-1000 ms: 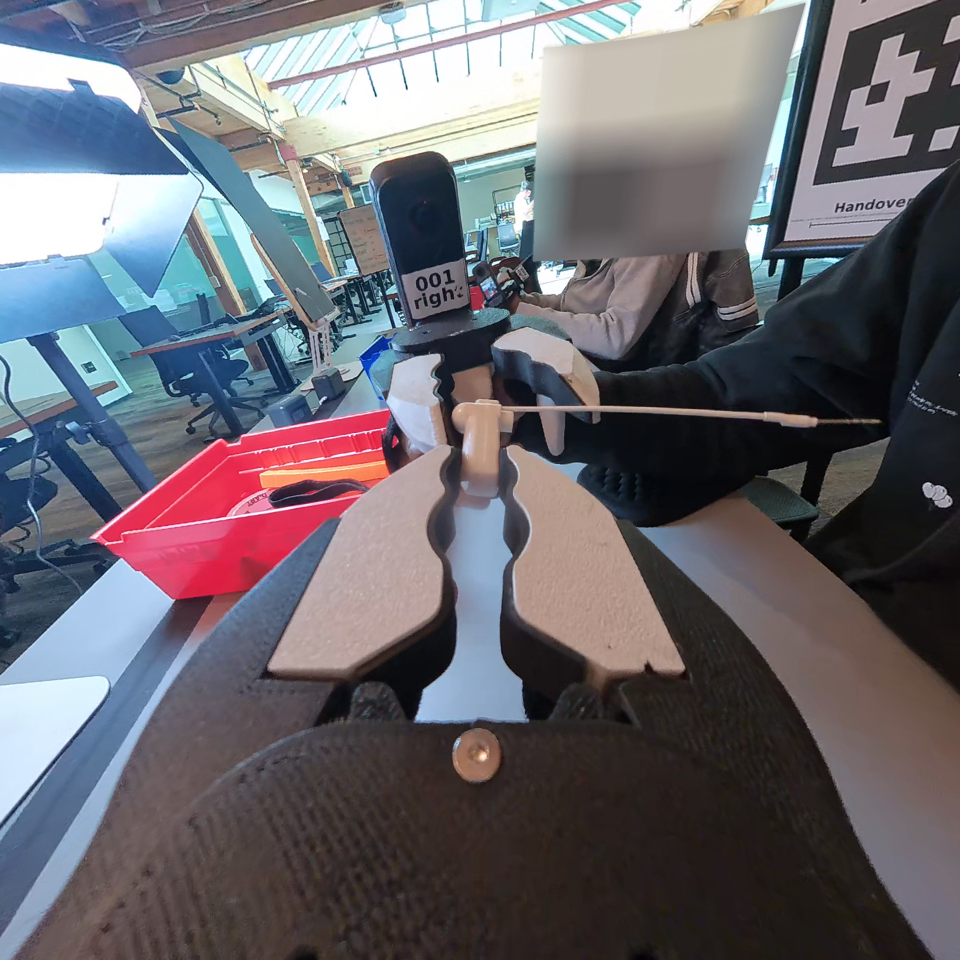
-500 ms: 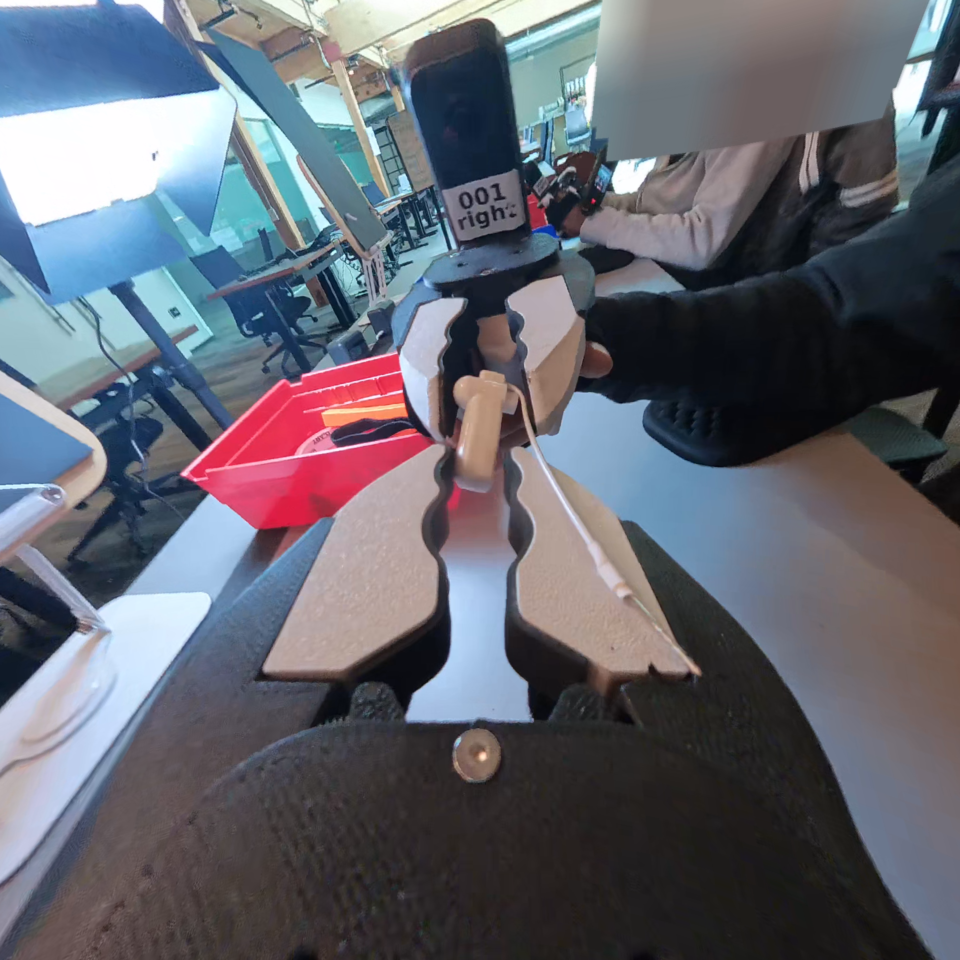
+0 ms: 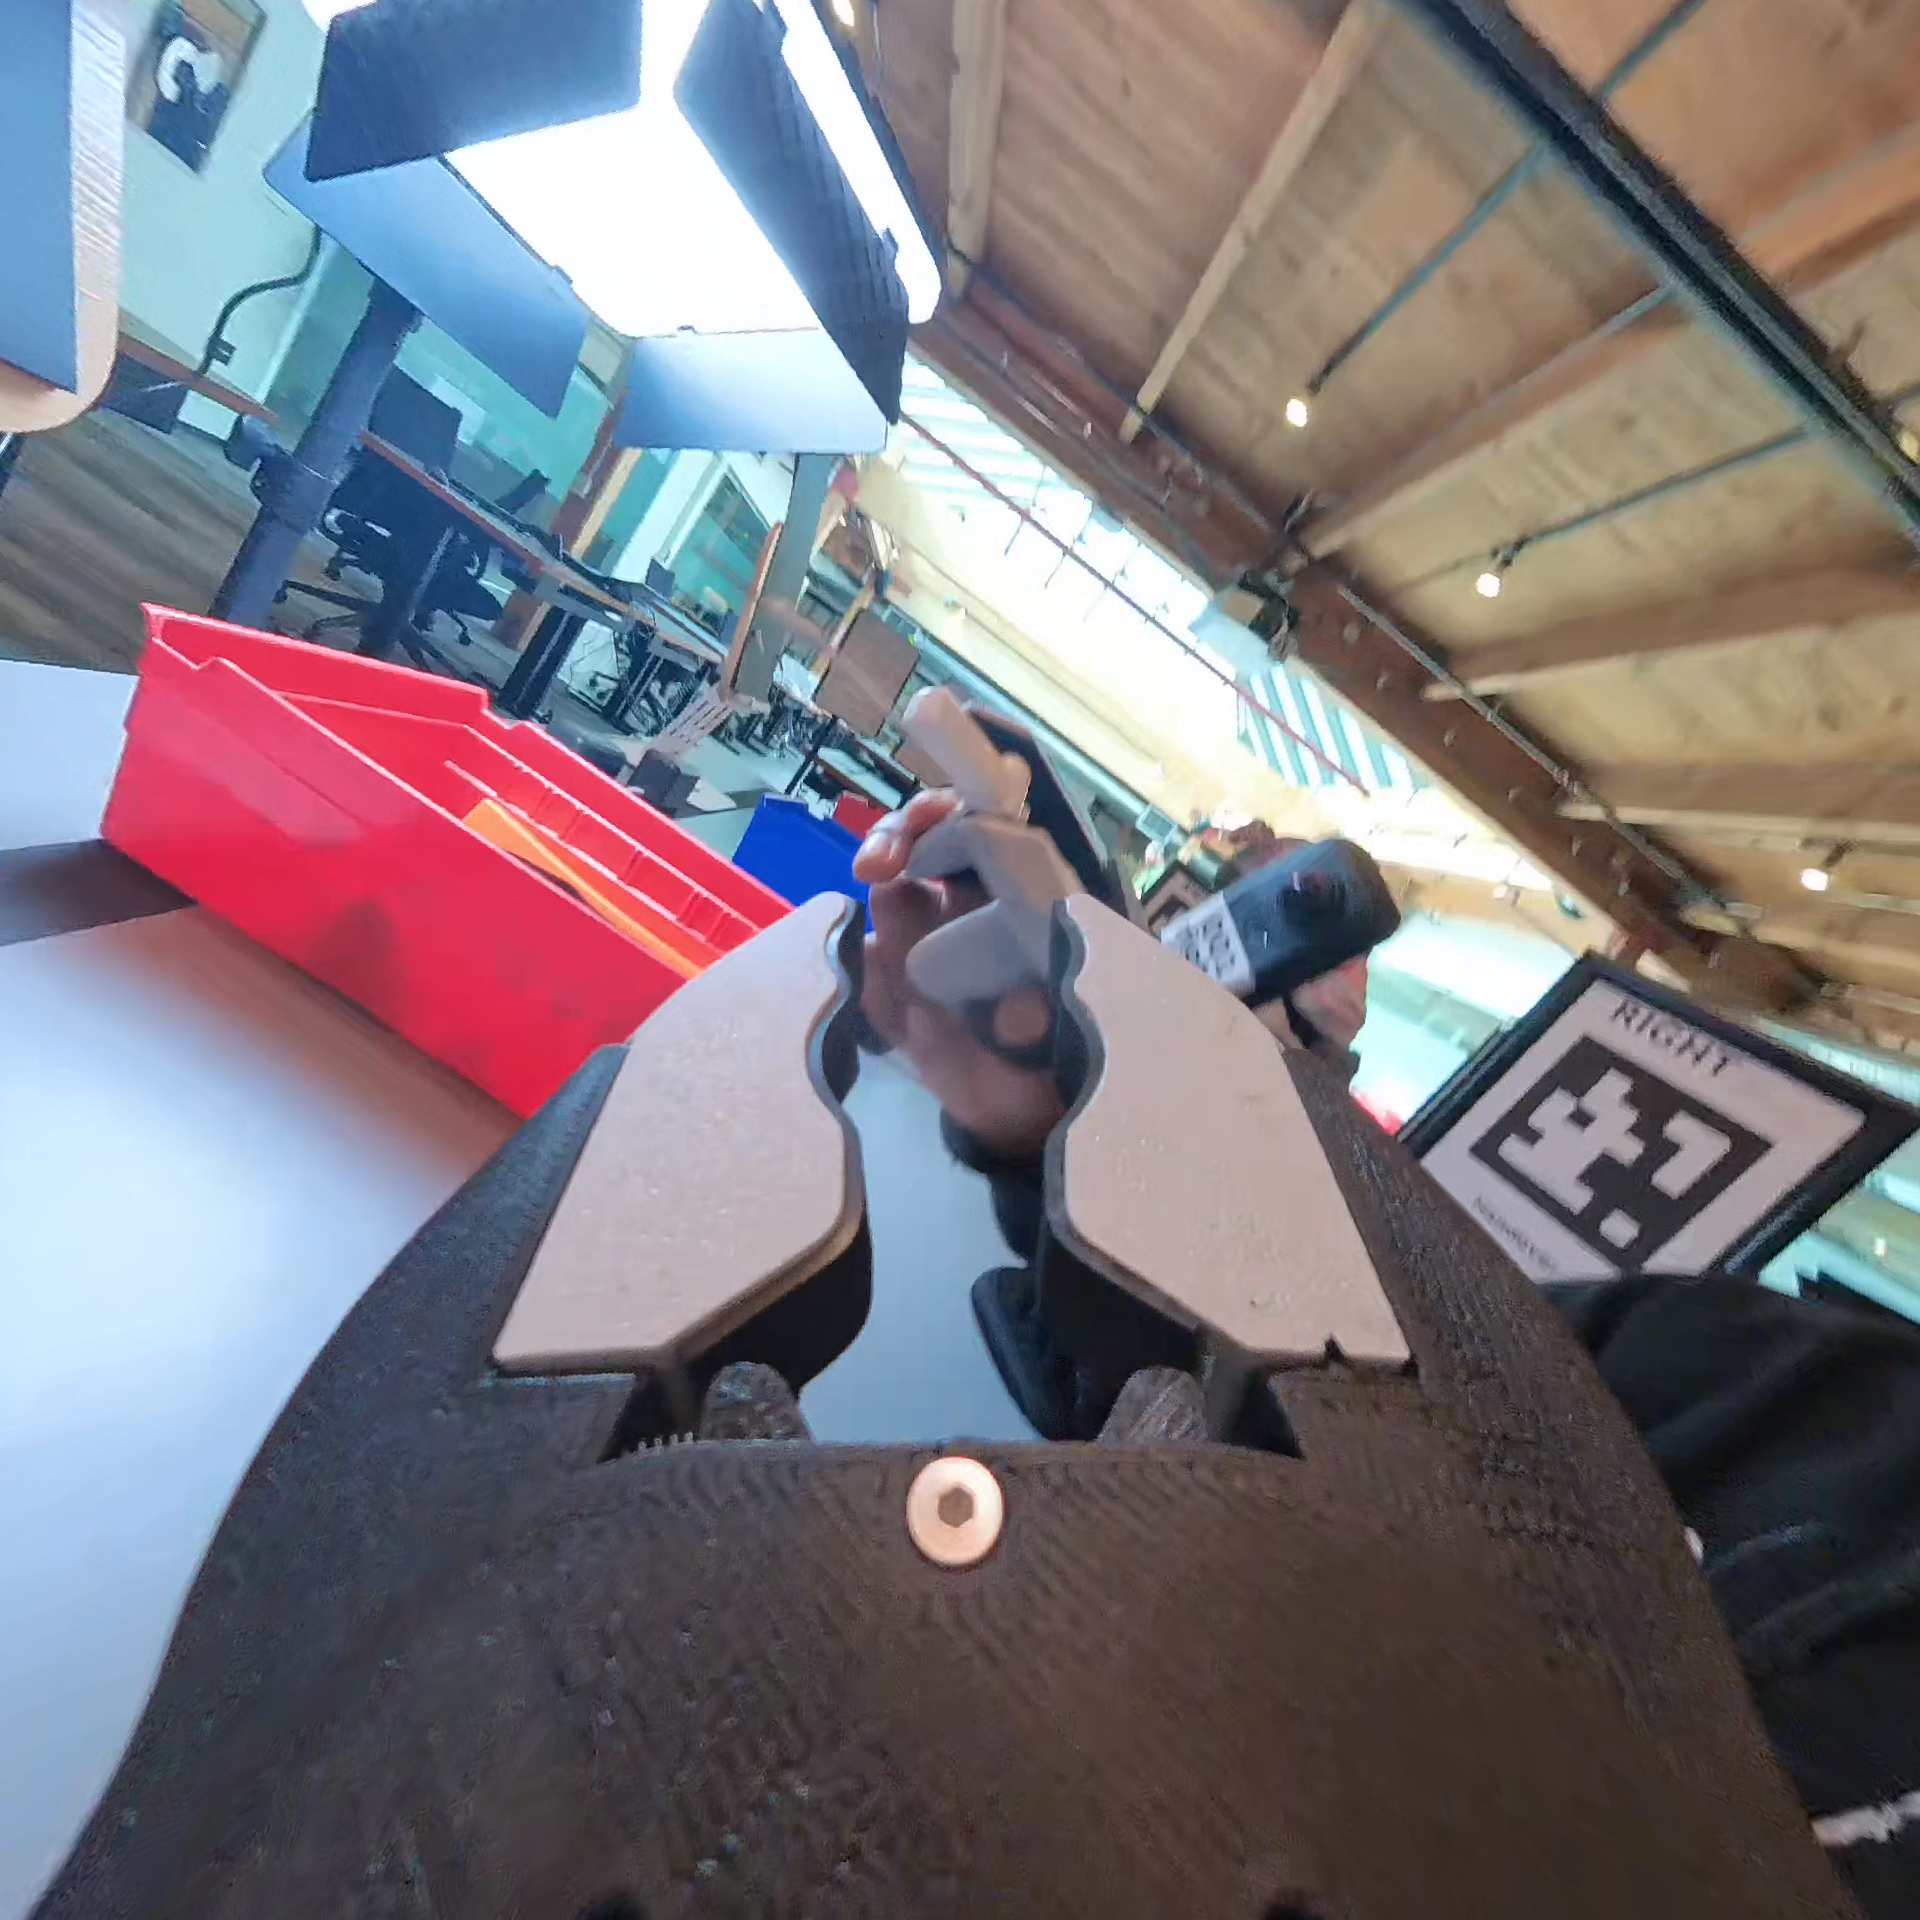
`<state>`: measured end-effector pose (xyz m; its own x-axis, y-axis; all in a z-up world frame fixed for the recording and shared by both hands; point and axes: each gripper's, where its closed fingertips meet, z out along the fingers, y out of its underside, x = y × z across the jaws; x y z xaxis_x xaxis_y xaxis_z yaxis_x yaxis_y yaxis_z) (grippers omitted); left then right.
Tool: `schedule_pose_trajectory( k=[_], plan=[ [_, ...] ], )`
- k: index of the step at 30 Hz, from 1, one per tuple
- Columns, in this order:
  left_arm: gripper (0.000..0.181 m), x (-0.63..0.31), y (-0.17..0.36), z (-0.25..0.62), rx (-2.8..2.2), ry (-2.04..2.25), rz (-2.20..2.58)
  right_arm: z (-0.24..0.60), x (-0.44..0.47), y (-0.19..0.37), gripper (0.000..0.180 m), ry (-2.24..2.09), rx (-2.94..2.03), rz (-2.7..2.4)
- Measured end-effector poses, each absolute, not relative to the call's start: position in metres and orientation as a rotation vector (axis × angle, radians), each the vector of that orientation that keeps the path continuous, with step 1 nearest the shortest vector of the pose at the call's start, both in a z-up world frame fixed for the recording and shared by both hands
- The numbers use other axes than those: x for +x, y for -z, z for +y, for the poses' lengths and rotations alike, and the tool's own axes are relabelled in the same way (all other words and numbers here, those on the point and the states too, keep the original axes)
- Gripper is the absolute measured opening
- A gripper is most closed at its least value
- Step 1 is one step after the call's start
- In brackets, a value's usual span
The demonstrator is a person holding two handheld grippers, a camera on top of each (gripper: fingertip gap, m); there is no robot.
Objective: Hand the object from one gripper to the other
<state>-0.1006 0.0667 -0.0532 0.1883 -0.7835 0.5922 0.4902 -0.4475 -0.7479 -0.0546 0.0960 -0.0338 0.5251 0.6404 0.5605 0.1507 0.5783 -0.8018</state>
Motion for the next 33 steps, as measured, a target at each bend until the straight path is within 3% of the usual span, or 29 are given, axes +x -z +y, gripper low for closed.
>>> schedule_pose_trajectory(
  k=[8,17,26,31,33],
  plan=[
    [0.029,-0.109,0.062,0.083,-1.506,1.375,0.148,0.076,-0.087,0.067,0.029,0.033,-0.733,-1.202],
    [0.004,-0.108,0.069,0.078,-1.514,1.177,0.382,0.063,-0.104,0.099,0.029,0.019,-0.691,-1.379],
    [0.019,-0.118,0.069,0.07,-1.566,0.943,0.589,0.083,-0.085,0.075,0.029,-0.018,-0.795,-1.221],
    [0.048,-0.115,0.066,0.08,-1.578,1.27,0.307,0.08,-0.083,0.064,0.029,0.067,-0.724,-1.166],
    [0.049,-0.115,0.063,0.083,-1.534,1.388,0.207,0.075,-0.088,0.07,0.029,0.126,-0.673,-1.204]
  ],
)
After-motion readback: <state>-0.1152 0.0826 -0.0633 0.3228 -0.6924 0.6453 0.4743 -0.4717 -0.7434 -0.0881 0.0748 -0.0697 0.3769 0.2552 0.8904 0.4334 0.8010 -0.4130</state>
